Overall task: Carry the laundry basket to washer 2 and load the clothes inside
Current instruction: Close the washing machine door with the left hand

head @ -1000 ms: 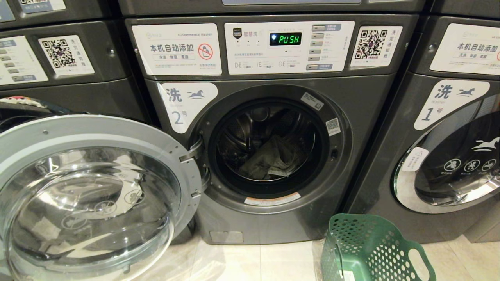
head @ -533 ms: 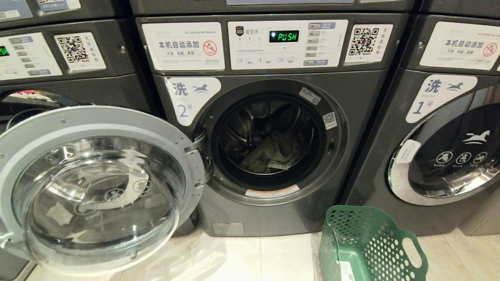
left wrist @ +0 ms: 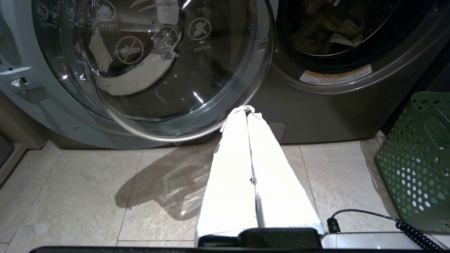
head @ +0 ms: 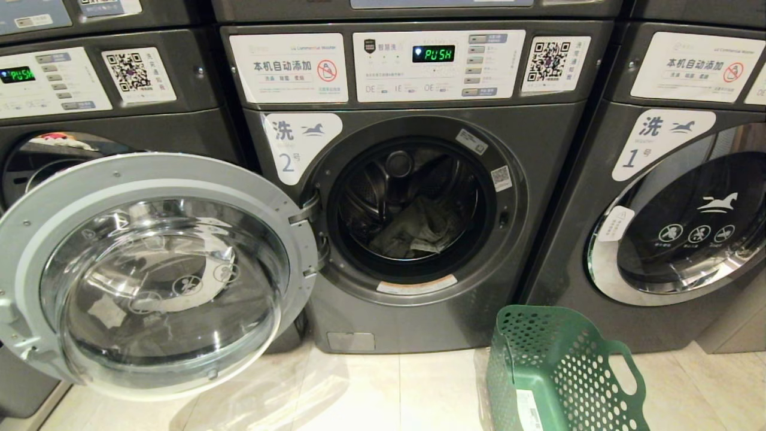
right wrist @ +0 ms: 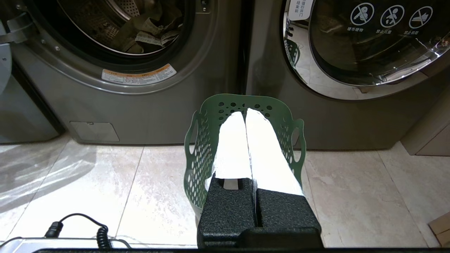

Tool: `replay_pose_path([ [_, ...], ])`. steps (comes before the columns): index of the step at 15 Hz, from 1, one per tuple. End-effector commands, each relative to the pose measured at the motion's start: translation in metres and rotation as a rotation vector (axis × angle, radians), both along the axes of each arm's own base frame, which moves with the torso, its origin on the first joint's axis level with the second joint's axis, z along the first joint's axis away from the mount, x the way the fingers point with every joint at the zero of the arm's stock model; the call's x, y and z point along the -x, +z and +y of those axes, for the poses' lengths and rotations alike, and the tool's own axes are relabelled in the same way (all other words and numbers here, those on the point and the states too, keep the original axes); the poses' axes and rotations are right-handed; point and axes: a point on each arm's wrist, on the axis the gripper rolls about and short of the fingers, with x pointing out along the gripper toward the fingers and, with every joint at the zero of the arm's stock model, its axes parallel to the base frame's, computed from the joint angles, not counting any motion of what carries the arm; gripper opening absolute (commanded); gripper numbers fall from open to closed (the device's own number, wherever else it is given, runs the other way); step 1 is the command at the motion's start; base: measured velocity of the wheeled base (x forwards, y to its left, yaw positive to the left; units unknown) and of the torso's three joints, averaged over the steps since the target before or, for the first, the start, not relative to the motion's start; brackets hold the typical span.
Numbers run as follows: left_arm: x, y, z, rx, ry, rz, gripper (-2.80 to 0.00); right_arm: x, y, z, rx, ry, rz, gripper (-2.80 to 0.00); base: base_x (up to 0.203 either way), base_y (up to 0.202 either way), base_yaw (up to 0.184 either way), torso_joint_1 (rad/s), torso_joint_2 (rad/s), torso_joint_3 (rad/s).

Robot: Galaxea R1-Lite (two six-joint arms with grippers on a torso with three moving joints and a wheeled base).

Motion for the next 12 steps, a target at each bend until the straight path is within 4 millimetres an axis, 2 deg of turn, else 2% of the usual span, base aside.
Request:
replay_pose_path([
  [1,0.000,0.000,0.000,-0.001,-0.001,0.002,-2.80,0.000,0.000,0.000,0.002,0.000,-0.001,-2.80,0.000,0.000,0.000,0.000,0.00,0.000],
  [10,0.000,0.000,0.000,-0.024,-0.005,0.004,-2.80,0.000,0.000,0.000,-0.018,0.000,-0.001,-2.80,0.000,0.000,0.000,0.000,0.00,0.000],
  [11,0.000,0.001,0.000,-0.042,-0.007,-0.007,-2.80,0.000,0.000,0.000,-0.018,-0.001,-0.001,-2.80,0.000,0.000,0.000,0.000,0.00,0.000],
  [12,0.003,0.011,0.000,-0.054,-0.005,-0.055,-2.80,0.000,0.000,0.000,-0.018,0.000,-0.001,-2.80,0.000,0.000,0.000,0.000,0.00,0.000],
])
